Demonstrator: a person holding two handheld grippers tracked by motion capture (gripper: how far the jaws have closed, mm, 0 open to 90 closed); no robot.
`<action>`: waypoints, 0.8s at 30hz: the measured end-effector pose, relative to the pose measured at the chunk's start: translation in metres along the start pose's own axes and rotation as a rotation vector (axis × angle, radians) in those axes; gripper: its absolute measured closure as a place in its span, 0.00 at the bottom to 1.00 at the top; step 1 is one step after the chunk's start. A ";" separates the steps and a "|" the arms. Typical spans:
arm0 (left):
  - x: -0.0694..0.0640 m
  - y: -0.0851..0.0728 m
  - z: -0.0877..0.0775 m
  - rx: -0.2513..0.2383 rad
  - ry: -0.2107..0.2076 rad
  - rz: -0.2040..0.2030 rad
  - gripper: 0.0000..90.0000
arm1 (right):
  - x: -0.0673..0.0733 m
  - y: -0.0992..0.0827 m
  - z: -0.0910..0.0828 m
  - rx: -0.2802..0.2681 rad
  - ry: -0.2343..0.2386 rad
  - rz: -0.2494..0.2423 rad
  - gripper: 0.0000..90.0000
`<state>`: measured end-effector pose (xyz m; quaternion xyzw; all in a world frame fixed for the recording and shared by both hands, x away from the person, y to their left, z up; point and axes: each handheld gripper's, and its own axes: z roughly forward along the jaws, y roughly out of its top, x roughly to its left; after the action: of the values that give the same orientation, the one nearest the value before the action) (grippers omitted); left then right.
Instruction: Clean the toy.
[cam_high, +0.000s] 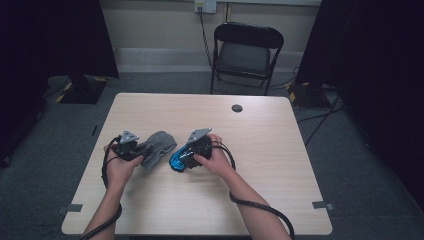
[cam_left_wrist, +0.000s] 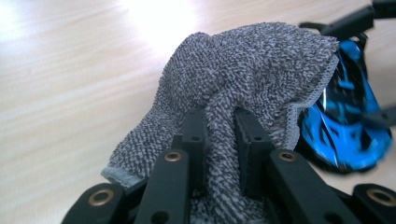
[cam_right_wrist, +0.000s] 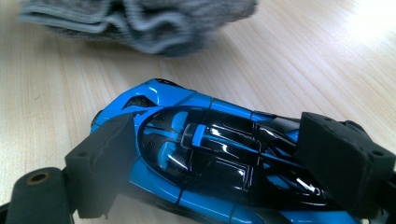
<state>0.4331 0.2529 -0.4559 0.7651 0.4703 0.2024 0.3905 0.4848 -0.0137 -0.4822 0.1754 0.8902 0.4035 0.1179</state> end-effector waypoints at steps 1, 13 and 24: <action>0.000 0.004 0.003 0.002 0.001 0.003 0.85 | 0.000 0.000 0.000 0.001 0.001 -0.001 0.13; -0.007 0.031 0.043 0.007 -0.003 0.023 0.85 | -0.001 -0.002 0.000 -0.011 0.004 -0.002 0.13; -0.022 0.043 0.082 0.022 -0.019 0.073 0.85 | -0.002 -0.002 0.000 -0.014 0.010 -0.003 0.13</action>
<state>0.5025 0.1894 -0.4707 0.7879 0.4407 0.2040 0.3787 0.4860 -0.0156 -0.4832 0.1710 0.8882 0.4106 0.1153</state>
